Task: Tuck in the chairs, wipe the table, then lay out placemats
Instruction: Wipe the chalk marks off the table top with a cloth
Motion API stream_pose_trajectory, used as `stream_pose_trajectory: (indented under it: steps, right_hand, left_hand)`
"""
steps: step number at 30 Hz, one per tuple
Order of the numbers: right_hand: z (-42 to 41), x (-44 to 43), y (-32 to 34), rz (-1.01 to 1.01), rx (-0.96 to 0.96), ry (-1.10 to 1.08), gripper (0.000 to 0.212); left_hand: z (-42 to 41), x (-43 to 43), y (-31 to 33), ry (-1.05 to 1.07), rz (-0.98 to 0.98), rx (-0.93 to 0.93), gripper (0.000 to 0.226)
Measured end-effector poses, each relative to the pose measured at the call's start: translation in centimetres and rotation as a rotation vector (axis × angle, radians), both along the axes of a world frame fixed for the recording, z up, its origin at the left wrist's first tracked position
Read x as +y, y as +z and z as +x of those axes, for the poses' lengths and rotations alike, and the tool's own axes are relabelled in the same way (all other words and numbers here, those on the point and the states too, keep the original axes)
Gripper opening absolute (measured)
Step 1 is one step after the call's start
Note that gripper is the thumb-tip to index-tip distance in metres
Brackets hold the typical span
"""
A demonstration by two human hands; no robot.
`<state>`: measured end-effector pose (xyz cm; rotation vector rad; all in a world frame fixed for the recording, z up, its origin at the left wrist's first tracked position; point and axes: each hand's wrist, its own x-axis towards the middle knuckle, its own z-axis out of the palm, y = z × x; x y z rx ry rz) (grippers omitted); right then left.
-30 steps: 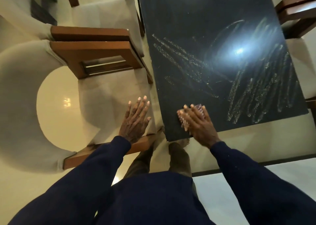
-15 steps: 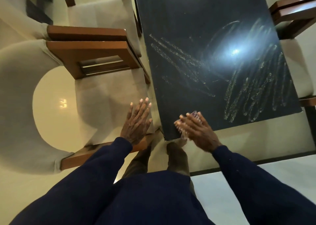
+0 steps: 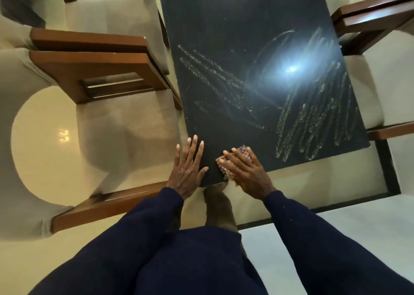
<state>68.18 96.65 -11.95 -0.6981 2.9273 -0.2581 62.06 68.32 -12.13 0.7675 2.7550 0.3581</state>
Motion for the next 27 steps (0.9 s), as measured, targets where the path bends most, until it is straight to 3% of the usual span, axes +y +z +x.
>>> stream_pose_trajectory:
  steps: [3,5,8,12,14,16,21,24,27]
  right_hand:
    - [-1.3,3.7,0.1,0.026,-0.01,-0.241,0.079]
    - [-4.1,3.6,0.1,0.026,0.007,-0.431,0.069]
    - [-7.2,0.7,-0.4,0.037,0.05,-0.542,0.063]
    - [-4.5,-1.6,-1.0,-0.052,0.063,-0.25,0.083]
    - [-1.4,0.3,-0.7,-0.056,0.041,0.005,0.076]
    - [0.4,3.7,-0.7,-0.045,0.025,0.122,0.071]
    - [-2.9,9.0,0.1,-0.01,0.021,-0.094,0.081]
    - [-6.9,6.2,-0.2,0.001,0.038,-0.254,0.075]
    - [-8.0,1.3,-1.0,-0.013,0.057,-0.212,0.077]
  left_hand:
    - [0.4,0.2,-0.8,0.008,-0.048,0.005,0.082]
    - [0.5,0.4,-1.1,0.027,-0.042,-0.002,0.081]
    - [0.7,1.0,-1.1,0.053,-0.058,0.016,0.077]
    - [0.9,2.2,-0.7,0.08,-0.073,0.019,0.076]
    - [1.3,2.9,-0.5,0.093,-0.072,0.023,0.074]
    - [1.6,3.5,-0.3,0.113,-0.072,0.025,0.073]
    - [2.8,4.3,-0.4,0.176,-0.085,0.047,0.07]
    - [4.2,4.8,-0.7,0.244,-0.09,0.062,0.069]
    - [5.7,4.5,-0.8,0.309,-0.109,0.073,0.067]
